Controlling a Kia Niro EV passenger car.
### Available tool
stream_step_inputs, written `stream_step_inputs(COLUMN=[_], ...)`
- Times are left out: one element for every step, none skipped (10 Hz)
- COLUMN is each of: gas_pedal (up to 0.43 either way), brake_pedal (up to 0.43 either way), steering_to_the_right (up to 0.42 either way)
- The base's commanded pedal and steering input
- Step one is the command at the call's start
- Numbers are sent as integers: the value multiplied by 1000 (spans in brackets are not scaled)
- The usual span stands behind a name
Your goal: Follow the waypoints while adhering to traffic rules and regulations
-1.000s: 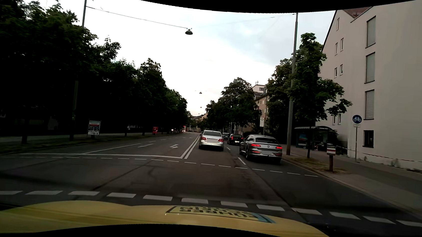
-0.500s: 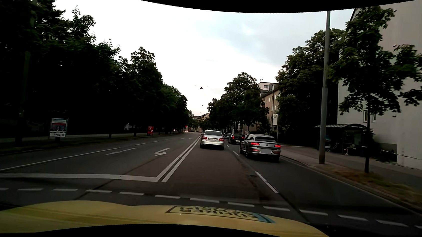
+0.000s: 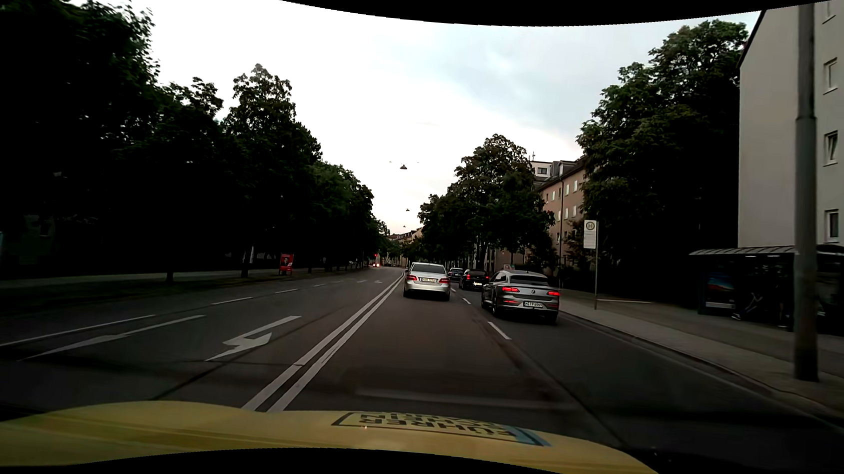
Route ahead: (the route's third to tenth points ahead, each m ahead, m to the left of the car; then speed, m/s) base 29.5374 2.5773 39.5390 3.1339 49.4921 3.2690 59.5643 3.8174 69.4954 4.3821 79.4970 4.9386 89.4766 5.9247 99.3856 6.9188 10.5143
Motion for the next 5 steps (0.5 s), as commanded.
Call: stream_step_inputs(gas_pedal=[79, 79, 79, 79, 79], brake_pedal=[0, 0, 0, 0, 0], steering_to_the_right=[-13, -13, -13, -12, -12])
